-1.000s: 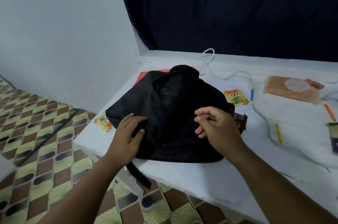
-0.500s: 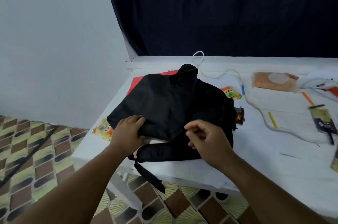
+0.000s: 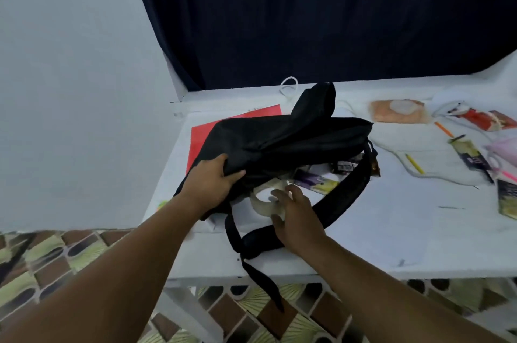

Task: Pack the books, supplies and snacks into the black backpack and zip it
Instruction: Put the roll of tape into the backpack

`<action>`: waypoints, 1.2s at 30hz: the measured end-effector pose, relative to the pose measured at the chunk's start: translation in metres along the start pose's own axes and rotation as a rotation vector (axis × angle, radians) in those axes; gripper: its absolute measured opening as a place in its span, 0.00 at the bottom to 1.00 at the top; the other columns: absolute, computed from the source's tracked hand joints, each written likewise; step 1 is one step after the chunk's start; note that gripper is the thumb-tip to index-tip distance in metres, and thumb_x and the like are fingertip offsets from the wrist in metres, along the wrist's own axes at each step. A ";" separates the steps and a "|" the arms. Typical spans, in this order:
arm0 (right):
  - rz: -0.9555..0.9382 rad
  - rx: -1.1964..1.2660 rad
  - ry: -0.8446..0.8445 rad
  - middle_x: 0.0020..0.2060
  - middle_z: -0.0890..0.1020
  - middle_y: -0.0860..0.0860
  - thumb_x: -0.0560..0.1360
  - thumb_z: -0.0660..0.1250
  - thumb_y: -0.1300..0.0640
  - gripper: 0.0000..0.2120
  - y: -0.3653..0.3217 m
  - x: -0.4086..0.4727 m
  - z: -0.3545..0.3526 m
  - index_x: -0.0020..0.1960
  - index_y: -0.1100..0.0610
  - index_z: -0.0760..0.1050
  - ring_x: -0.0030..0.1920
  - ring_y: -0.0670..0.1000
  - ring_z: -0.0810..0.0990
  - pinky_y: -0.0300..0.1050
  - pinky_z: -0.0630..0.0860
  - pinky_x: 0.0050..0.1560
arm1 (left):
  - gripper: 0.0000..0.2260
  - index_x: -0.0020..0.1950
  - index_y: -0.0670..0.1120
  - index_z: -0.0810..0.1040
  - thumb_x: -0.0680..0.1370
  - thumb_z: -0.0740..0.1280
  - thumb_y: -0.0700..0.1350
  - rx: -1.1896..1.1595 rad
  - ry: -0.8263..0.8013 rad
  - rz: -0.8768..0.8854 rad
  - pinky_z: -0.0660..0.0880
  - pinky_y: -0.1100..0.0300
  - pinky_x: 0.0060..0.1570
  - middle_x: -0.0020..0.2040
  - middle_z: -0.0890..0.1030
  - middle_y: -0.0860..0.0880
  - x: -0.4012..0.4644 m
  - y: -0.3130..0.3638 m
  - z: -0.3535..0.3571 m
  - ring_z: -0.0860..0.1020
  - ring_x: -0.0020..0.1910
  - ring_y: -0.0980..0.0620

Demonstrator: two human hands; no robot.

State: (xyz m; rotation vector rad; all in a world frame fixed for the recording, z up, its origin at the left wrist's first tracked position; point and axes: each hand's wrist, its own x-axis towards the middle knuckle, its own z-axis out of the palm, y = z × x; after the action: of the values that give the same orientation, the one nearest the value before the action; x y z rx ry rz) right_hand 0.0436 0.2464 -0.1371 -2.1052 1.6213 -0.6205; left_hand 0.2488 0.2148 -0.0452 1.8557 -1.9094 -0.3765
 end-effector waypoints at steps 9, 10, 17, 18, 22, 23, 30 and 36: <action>0.071 -0.065 0.041 0.48 0.73 0.55 0.73 0.65 0.52 0.11 0.005 0.019 0.011 0.53 0.54 0.75 0.46 0.60 0.78 0.49 0.78 0.41 | 0.14 0.54 0.49 0.78 0.79 0.67 0.58 -0.089 -0.068 0.001 0.78 0.51 0.51 0.47 0.83 0.51 0.010 -0.012 -0.002 0.80 0.46 0.48; 0.073 -0.050 0.052 0.48 0.72 0.55 0.72 0.66 0.51 0.12 0.003 0.017 0.008 0.53 0.54 0.75 0.45 0.59 0.78 0.49 0.78 0.42 | 0.13 0.55 0.49 0.78 0.79 0.67 0.58 -0.106 -0.073 0.006 0.78 0.51 0.51 0.47 0.83 0.51 0.011 -0.014 -0.002 0.80 0.47 0.48; 0.098 0.010 0.092 0.52 0.70 0.51 0.70 0.70 0.52 0.16 0.005 -0.021 -0.030 0.56 0.52 0.75 0.49 0.55 0.76 0.47 0.76 0.45 | 0.16 0.60 0.52 0.79 0.78 0.68 0.58 -0.128 -0.114 0.068 0.77 0.51 0.55 0.52 0.84 0.53 0.015 -0.021 0.008 0.81 0.51 0.49; 0.099 0.024 0.095 0.53 0.70 0.50 0.70 0.70 0.51 0.16 0.007 -0.031 -0.038 0.56 0.52 0.74 0.49 0.54 0.76 0.48 0.76 0.47 | 0.16 0.59 0.52 0.80 0.77 0.68 0.59 -0.114 -0.123 0.077 0.78 0.51 0.54 0.51 0.84 0.53 0.014 -0.021 0.009 0.81 0.50 0.49; 0.094 0.097 0.180 0.51 0.72 0.44 0.70 0.70 0.50 0.12 0.016 -0.068 -0.076 0.53 0.47 0.74 0.49 0.45 0.75 0.45 0.75 0.49 | 0.14 0.50 0.54 0.79 0.74 0.71 0.62 -0.001 -0.228 0.154 0.77 0.56 0.47 0.44 0.82 0.57 0.014 -0.019 0.017 0.80 0.44 0.55; 0.108 0.110 0.213 0.51 0.73 0.43 0.71 0.70 0.51 0.12 0.019 -0.076 -0.086 0.52 0.47 0.74 0.49 0.43 0.75 0.43 0.75 0.49 | 0.14 0.48 0.55 0.78 0.72 0.72 0.63 0.046 -0.272 0.189 0.76 0.57 0.46 0.43 0.81 0.58 0.015 -0.016 0.019 0.80 0.44 0.55; 0.207 0.109 0.308 0.48 0.76 0.45 0.68 0.69 0.50 0.11 0.049 -0.111 -0.149 0.49 0.41 0.72 0.47 0.44 0.75 0.47 0.76 0.50 | 0.30 0.46 0.55 0.78 0.55 0.73 0.75 0.294 -0.697 0.268 0.78 0.58 0.48 0.44 0.81 0.58 0.041 0.013 0.029 0.79 0.43 0.58; 0.260 0.129 0.395 0.48 0.77 0.45 0.69 0.74 0.59 0.15 0.093 -0.099 -0.174 0.47 0.43 0.74 0.46 0.46 0.77 0.47 0.76 0.52 | 0.29 0.57 0.59 0.78 0.64 0.69 0.75 -0.080 -0.551 0.295 0.73 0.67 0.47 0.49 0.80 0.56 0.042 0.078 0.066 0.79 0.45 0.60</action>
State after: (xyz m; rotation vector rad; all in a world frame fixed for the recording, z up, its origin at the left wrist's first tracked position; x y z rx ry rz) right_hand -0.1515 0.3110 -0.0570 -1.7152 1.9611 -1.0684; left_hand 0.1486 0.1705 -0.0582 1.4831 -2.4367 -0.9213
